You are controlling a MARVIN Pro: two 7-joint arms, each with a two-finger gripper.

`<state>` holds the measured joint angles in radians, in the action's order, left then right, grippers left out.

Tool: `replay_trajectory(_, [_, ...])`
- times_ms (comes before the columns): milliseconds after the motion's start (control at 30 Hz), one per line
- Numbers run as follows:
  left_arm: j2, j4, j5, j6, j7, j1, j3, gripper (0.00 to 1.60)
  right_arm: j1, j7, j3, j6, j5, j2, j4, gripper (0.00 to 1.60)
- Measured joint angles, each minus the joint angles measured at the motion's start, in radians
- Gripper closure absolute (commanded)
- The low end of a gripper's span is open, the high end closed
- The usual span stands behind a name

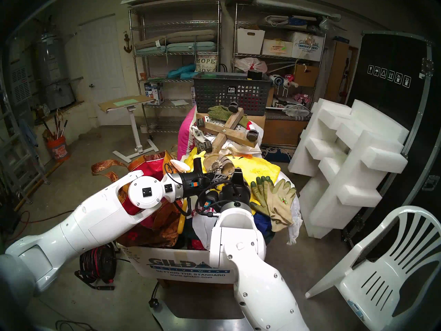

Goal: Unbuckle a shoe

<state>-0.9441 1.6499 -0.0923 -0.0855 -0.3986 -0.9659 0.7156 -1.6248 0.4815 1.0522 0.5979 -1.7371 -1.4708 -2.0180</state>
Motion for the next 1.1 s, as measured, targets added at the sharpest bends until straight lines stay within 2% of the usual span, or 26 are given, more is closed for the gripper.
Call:
replay_trajectory(500, [0.012, -0.006, 0.011, -0.016, 0.008, -0.001, 0.007, 1.6, 0.069, 0.048, -0.038, 0.142, 0.006, -0.024, 0.05, 1.6])
replay_trajectory(1100, [0.019, 0.007, 0.008, -0.019, 0.013, -0.002, -0.007, 1.6, 0.099, 0.041, 0.016, 0.186, 0.006, -0.047, 0.072, 1.6])
